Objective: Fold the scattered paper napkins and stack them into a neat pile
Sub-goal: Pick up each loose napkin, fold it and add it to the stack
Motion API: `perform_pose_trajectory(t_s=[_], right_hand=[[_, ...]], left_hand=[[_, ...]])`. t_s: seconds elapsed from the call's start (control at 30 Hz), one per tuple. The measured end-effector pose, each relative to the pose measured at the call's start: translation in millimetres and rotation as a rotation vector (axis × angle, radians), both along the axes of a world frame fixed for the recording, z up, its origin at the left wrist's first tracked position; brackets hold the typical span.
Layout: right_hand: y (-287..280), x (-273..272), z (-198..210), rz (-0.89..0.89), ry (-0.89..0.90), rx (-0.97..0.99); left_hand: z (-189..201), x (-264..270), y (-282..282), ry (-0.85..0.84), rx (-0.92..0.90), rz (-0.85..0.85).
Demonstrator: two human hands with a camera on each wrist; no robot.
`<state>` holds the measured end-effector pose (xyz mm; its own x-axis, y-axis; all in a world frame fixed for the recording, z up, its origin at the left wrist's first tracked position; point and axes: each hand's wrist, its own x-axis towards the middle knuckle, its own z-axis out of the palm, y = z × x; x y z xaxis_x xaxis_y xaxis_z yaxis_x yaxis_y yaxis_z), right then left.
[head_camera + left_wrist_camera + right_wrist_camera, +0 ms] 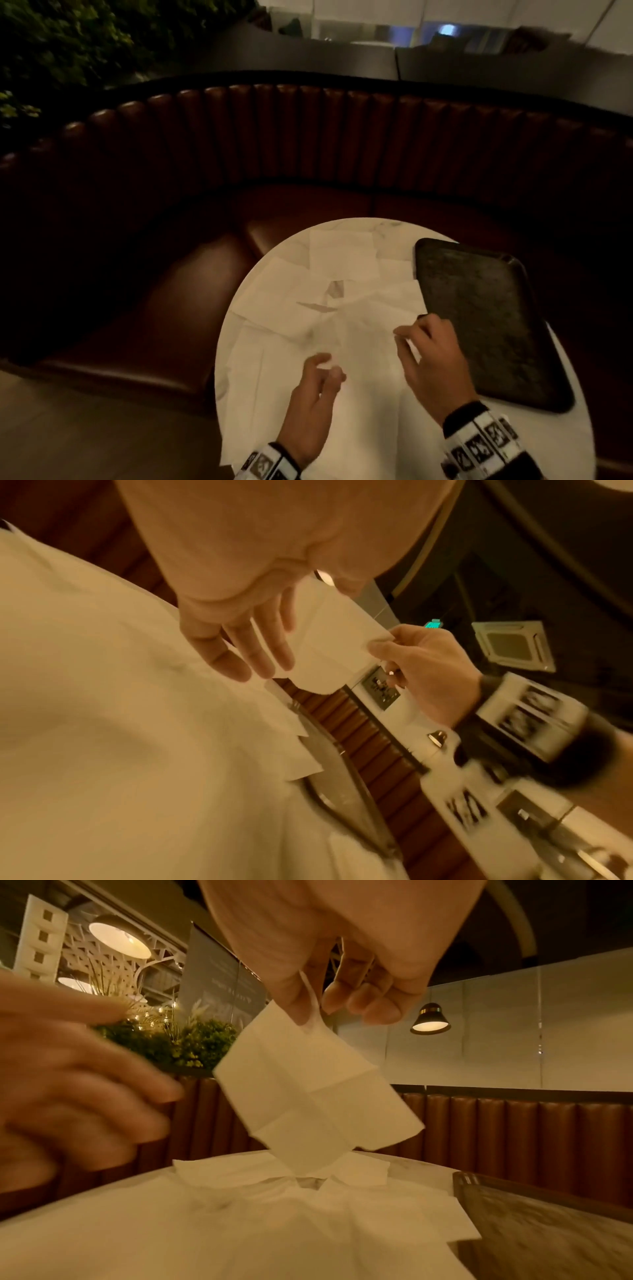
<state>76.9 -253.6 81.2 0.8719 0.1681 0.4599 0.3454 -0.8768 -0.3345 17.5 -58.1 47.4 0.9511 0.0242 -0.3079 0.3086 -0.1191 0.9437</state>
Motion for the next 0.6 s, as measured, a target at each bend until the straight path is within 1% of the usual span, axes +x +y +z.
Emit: perform_pose_trajectory(t_s=[0.07,0.13,0.2,0.27,0.33,0.43,0.53,0.6], right_hand=[[1,-28,0,-0.020,0.015,0.013],[4,-53,-3,-0.020,0.032,0.004],[10,-74,-8,-0.016,0.059,-0.021],[19,-93,-11,-0.002,0.118,-0.045],[30,-107,-12,0.026,0.190,-0.063],[47,-127,-17,0.072,0.298,-0.046],[50,-141,-15,0.095,0.358,0.144],[45,-138,-9,0.097,0.339,0.263]], left_hand=[[14,8,-16,0.099,-0.182,0.074],[24,11,-25,0.162,-0.328,0.081],[30,12,-31,0.180,-0.399,0.080],[34,12,-35,0.167,-0.410,0.090],[34,13,-36,0.119,-0.328,0.135],[30,6,-25,-0.003,-0.073,0.168],[39,-10,-4,-0.160,0.067,0.068],[52,-18,14,-0.277,0.186,-0.041]])
